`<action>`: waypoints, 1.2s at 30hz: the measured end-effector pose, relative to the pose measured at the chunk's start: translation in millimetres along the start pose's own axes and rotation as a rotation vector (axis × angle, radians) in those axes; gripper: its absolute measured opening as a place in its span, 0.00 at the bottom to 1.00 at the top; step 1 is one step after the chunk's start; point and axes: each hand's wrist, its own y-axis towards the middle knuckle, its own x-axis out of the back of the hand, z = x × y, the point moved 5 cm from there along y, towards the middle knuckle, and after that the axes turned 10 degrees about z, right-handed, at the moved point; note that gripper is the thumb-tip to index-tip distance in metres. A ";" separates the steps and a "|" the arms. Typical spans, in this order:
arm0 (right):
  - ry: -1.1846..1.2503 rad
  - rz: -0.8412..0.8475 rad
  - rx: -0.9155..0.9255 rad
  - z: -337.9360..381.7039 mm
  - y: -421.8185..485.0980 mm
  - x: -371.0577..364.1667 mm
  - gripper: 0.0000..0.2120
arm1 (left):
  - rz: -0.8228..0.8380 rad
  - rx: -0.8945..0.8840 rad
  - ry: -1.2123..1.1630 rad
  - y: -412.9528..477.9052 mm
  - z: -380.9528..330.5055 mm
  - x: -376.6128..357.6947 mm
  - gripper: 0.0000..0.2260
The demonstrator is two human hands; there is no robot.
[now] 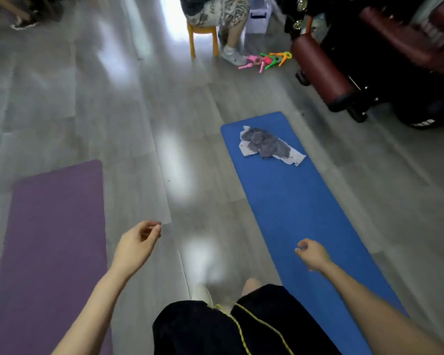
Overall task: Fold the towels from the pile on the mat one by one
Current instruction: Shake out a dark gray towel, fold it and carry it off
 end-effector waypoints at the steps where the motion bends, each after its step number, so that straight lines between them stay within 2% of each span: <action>1: 0.034 -0.025 -0.026 4.9 2.2 5.6 0.13 | 0.051 -0.018 0.034 27.1 -4.8 3.1 0.06; 6: 0.157 -0.110 -0.095 24.8 27.0 29.6 0.15 | 0.257 -0.054 0.176 151.9 -35.9 -1.3 0.04; 10: 0.228 -0.089 -0.171 40.3 69.6 48.0 0.16 | 0.345 -0.105 0.263 238.0 -77.7 -21.6 0.05; 21: 0.405 -0.055 -0.225 114.3 182.0 133.6 0.13 | 0.530 -0.141 0.351 404.3 -200.4 -83.6 0.06; 28: 0.462 -0.108 -0.319 126.4 242.9 155.8 0.10 | 0.715 -0.172 0.460 508.2 -246.8 -164.9 0.04; 31: 0.599 -0.145 -0.363 119.8 276.7 148.2 0.15 | 0.785 -0.203 0.550 547.4 -253.1 -210.9 0.05; 36: 0.957 -0.216 -0.398 89.9 357.2 121.8 0.09 | 0.724 -0.220 0.575 609.3 -240.6 -286.3 0.10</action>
